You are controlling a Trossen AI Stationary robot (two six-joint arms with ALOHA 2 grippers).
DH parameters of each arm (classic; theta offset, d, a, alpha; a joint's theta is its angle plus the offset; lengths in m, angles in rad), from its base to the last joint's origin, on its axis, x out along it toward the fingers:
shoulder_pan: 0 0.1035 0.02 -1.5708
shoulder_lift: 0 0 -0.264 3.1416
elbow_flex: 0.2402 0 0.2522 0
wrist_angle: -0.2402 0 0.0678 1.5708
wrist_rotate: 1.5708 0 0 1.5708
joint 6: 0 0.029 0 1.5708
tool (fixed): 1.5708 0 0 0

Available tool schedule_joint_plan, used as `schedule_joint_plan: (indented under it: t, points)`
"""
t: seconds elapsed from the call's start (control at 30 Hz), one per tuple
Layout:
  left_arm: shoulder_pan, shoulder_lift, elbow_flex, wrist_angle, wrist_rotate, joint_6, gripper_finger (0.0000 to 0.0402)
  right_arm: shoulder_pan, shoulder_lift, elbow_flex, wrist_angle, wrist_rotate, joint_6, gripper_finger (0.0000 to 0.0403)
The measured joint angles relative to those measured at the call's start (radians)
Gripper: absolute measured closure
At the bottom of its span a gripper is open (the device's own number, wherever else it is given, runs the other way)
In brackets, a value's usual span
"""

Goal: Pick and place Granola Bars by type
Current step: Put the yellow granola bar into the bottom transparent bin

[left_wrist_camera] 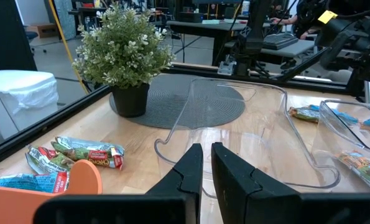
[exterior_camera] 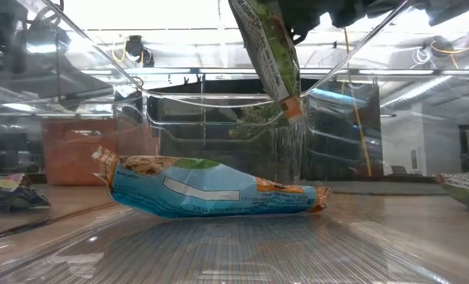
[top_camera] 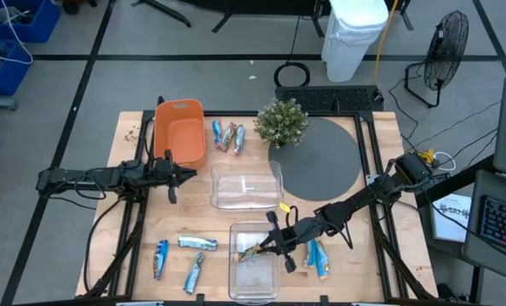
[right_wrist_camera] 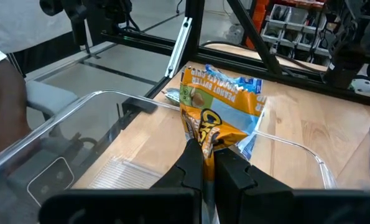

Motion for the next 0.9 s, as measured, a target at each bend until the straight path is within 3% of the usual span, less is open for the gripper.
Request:
schedule_joint_plan:
  t: [0.23, 0.63, 0.83, 0.9]
  points:
    - [0.0, 0.0, 0.0, 0.0, 0.0, 0.0, 0.0364, 0.0, 0.0, 0.0, 0.0, -0.001, 0.017, 0.0376]
    - [0.0, 0.0, 0.0, 0.0, 0.0, 0.0, 0.0364, 0.001, 0.0, 0.0, -0.003, -0.001, 0.016, 0.0229]
    - [0.0, 0.0, 0.0, 0.0, 0.0, 0.0, 0.0364, 0.001, 0.0, 0.0, 0.0, -0.01, 0.035, 0.0181]
    - [0.0, 0.0, 0.0, 0.0, 0.0, 0.0, 0.0364, 0.001, 0.0, 0.0, 0.001, -0.065, 0.054, 0.0169]
